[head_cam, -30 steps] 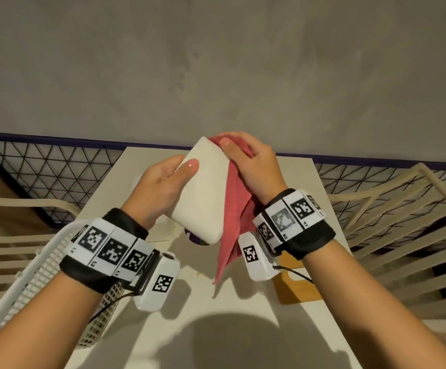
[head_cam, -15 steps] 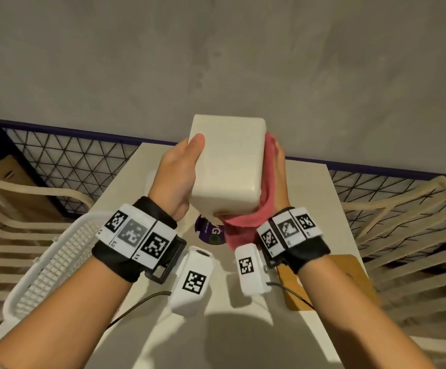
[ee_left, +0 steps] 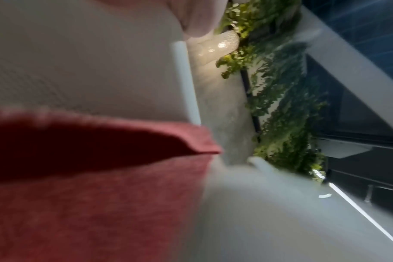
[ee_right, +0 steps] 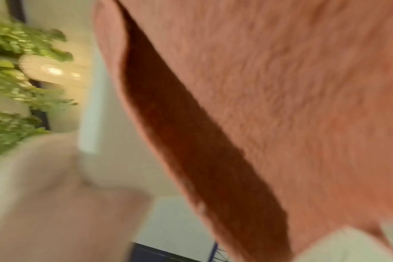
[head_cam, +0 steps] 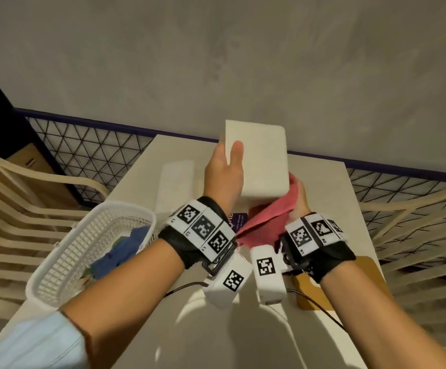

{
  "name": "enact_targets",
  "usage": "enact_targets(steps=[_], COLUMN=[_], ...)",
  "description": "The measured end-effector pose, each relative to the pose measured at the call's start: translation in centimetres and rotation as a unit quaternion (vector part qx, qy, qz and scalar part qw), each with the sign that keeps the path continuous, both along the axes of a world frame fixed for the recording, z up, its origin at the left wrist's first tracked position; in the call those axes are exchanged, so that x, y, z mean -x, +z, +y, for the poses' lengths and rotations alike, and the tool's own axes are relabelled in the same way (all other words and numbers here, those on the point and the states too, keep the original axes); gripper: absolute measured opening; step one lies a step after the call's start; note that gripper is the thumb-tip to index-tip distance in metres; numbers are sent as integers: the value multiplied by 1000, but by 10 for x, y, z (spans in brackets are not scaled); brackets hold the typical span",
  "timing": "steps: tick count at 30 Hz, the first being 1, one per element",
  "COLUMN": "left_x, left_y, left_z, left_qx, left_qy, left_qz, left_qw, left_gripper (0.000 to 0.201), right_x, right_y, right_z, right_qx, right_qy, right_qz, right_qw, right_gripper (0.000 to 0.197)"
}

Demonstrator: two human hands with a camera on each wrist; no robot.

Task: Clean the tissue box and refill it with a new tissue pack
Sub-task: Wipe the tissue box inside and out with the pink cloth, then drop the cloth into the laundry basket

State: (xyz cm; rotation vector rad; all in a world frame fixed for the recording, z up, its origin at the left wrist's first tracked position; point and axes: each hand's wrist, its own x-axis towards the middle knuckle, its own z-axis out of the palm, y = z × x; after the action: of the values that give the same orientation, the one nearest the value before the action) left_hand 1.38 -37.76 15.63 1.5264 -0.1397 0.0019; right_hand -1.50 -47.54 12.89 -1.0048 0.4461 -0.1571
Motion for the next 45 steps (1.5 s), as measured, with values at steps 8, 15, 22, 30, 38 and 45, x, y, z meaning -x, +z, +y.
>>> enact_targets(steps=[8, 15, 22, 30, 38, 45], left_x=[-13, -31, -33, -34, -27, -4], left_y=[-23, -56, -106, -142, -155, -102], left_z=[-23, -45, -87, -131, -153, -115], left_qx=[-149, -351, -570, -558, -556, -340], left_qy=[-110, -224, -261, -247, -221, -269], left_qz=[-36, -67, -58, 67, 104, 128], left_qw=[982, 907, 777, 790, 794, 892], left_gripper=[48, 48, 36, 41, 46, 46], right_x=[-6, 27, 51, 65, 82, 76], right_y=[-11, -35, -43, -50, -60, -45], right_z=[-49, -100, -136, -156, -167, -143], right_qx=[114, 121, 18, -24, 27, -77], right_qy=[-2, -69, -51, -71, -86, -42], right_qz=[63, 142, 201, 165, 148, 20], right_qw=[992, 980, 978, 983, 985, 996], right_gripper=[26, 34, 33, 50, 63, 24])
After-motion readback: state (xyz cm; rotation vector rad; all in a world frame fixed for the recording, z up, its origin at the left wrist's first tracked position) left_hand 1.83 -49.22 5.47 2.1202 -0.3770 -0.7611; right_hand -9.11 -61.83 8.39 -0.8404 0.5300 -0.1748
